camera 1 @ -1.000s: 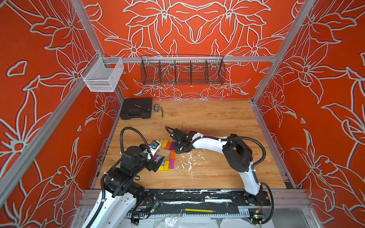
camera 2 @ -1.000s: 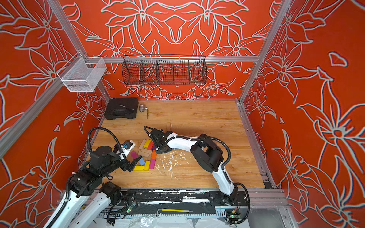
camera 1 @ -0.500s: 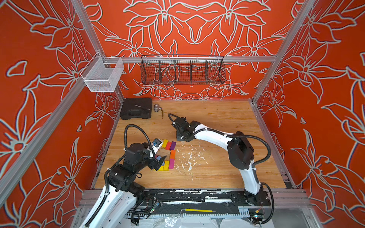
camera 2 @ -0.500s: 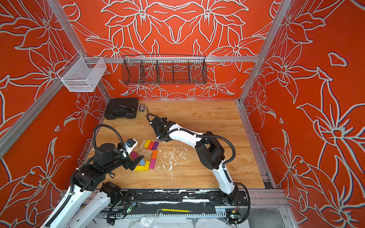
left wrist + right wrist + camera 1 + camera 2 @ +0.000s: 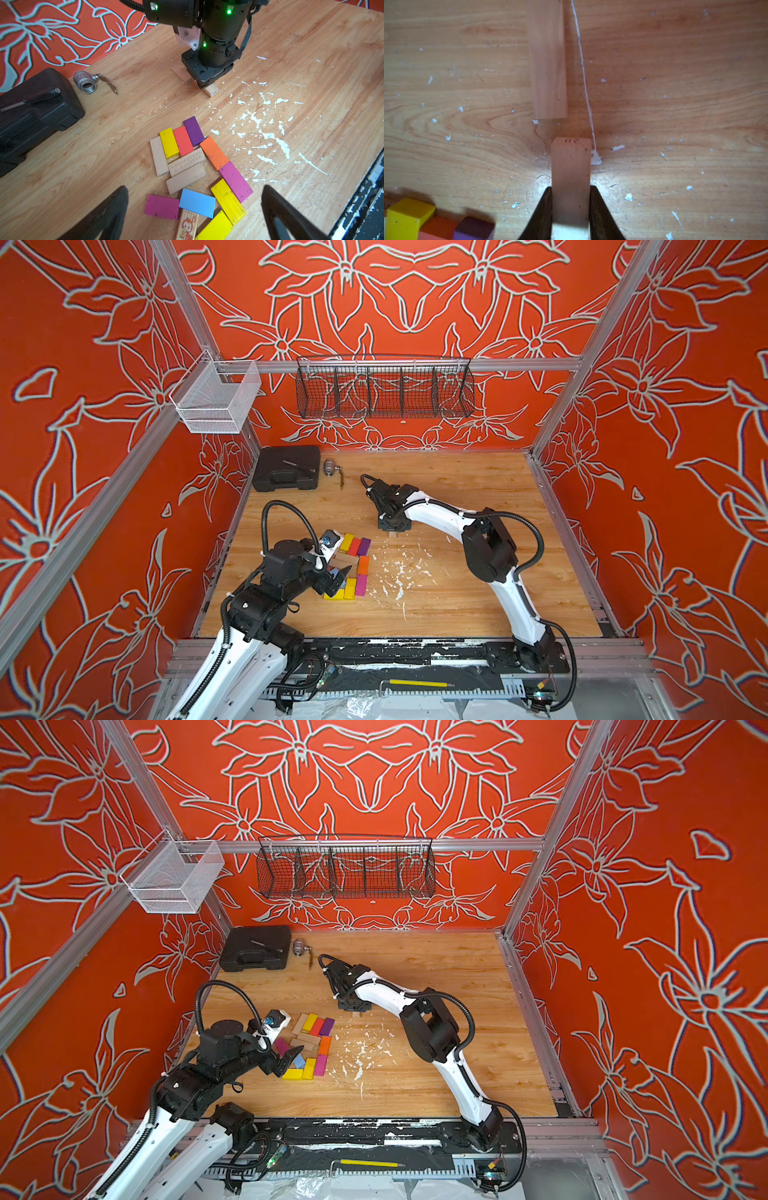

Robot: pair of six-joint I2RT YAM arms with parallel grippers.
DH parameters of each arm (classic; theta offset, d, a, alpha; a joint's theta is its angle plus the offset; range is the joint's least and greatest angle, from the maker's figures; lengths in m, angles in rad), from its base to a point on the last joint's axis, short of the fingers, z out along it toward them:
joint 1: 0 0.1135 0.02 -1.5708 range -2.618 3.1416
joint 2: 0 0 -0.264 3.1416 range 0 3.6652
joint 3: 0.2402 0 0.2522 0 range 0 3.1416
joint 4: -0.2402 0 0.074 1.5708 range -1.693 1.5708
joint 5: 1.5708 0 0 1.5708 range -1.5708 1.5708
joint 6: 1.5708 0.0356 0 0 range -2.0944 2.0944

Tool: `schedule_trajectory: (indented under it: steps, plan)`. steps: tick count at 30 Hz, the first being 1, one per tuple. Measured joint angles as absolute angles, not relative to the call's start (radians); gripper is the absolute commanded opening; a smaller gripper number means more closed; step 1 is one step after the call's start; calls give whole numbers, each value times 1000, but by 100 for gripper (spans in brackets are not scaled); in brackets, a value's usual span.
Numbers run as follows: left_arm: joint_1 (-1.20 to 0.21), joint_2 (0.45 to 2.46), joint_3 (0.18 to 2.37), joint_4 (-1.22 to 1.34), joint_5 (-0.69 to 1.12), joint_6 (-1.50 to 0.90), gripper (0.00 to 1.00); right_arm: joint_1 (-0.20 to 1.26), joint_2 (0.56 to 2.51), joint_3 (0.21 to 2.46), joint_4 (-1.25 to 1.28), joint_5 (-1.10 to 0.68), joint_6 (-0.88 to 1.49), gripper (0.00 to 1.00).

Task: Assemble the letter k with building blocks
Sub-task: Assemble the building block at the center of the board.

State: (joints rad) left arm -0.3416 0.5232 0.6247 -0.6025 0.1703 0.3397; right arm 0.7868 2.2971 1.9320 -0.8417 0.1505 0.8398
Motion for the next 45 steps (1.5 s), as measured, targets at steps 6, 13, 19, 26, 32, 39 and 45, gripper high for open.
schedule_trajectory:
  steps: [6, 13, 19, 26, 32, 39, 45]
  plan:
    - [-342, 519, 624, -597, 170, 340, 97, 787, 2326, 1959, -846, 118, 847, 26]
    - [-342, 511, 621, -593, 166, 339, 97, 786, 2363, 2003, -856, 111, 851, 30]
    - [-342, 509, 619, -591, 160, 339, 97, 786, 2370, 2004, -859, 107, 856, 36]
    - [-342, 505, 614, -588, 159, 339, 97, 785, 2370, 2004, -859, 93, 857, 37]
    - [-342, 504, 607, -589, 159, 340, 97, 785, 2370, 2004, -859, 89, 857, 35]
    - [-342, 506, 607, -588, 233, 352, 97, 778, 2370, 2004, -859, 89, 857, 31]
    - [-342, 506, 607, -580, 278, 357, 97, 773, 2370, 2004, -856, 88, 856, 29]
